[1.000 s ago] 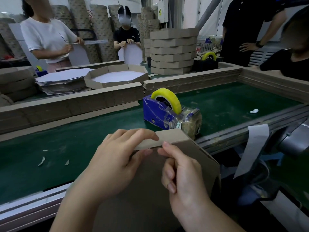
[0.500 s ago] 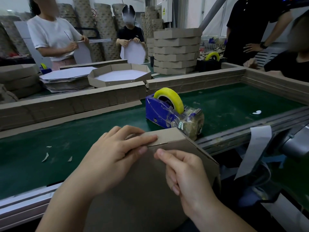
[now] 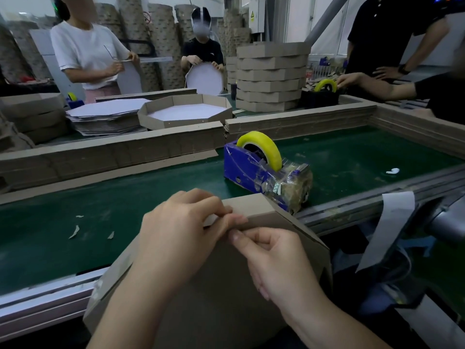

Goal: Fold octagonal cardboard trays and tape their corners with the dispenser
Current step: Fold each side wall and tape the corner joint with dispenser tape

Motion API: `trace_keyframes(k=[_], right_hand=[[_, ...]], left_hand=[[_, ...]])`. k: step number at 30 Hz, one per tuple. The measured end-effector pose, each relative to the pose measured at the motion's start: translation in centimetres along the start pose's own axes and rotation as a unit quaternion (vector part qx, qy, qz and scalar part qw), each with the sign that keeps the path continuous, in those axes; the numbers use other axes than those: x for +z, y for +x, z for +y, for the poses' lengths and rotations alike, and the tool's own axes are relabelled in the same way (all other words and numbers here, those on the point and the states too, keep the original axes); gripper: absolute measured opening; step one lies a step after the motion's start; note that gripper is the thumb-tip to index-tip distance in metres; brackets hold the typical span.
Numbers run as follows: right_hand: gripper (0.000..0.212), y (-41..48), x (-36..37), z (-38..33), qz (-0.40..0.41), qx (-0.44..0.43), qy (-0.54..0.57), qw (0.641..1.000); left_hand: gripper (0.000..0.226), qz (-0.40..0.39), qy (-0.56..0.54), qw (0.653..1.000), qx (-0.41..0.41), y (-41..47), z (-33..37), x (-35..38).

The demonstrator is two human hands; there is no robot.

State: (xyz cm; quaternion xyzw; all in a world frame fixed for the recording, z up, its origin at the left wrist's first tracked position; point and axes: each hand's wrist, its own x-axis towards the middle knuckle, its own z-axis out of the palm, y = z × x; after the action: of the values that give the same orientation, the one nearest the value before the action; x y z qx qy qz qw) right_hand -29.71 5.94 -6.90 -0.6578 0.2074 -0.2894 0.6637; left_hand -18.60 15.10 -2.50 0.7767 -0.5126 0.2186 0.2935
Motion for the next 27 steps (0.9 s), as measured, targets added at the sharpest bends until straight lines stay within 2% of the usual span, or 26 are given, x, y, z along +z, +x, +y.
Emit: trace_keyframes(k=[3,5,10,12,14,16,17,19,23,27], right_hand=[[0.033,0.2,-0.5,-0.1,-0.016,0.018,-0.018,1.0],[0.039,0.4,-0.8,-0.3,-0.031,0.034,-0.023,0.999],[0.034,0.2,-1.0,0.1,-0.071,0.114,-0.058,0.989],[0.033,-0.2,-1.1,0.3,-0.038,0.058,-0.083,0.994],[0.032,0.1,-1.7,0.1,0.063,-0.079,-0.114,0.988],[0.019,0.9,-2.9,-0.4,0.151,-0.198,-0.177,0.952],[0.011,1.3,-3.2,-0.7,0.162,-0.228,-0.221,0.934],[0.018,1.8,-3.6,-0.9,0.15,-0.25,-0.264,0.919],[0.035,1.8,-3.3,-0.9,0.08,-0.251,-0.214,0.941],[0.023,1.6,-3.2,-1.4,0.002,-0.269,-0.178,0.946]], left_hand=[[0.025,0.009,0.012,0.999,0.034,-0.3,-0.3,0.1],[0.031,0.004,0.016,0.999,0.044,-0.4,-0.4,0.2],[0.037,0.007,0.009,0.999,0.047,-0.6,-1.0,-0.1],[0.036,0.005,0.008,0.999,0.045,-0.8,-1.1,-0.3],[0.035,-0.001,0.017,0.999,0.045,-0.9,-1.1,-0.6],[0.034,-0.013,0.037,0.998,0.05,-1.0,-1.2,-0.9],[0.034,-0.022,0.044,0.997,0.051,-1.2,-1.2,-1.0],[0.035,-0.044,0.061,0.996,0.055,-1.4,-1.5,-1.4],[0.044,-0.098,0.095,0.99,0.048,-1.4,-1.3,-2.1],[0.039,-0.09,0.049,0.994,0.046,-0.4,0.9,-2.3]])
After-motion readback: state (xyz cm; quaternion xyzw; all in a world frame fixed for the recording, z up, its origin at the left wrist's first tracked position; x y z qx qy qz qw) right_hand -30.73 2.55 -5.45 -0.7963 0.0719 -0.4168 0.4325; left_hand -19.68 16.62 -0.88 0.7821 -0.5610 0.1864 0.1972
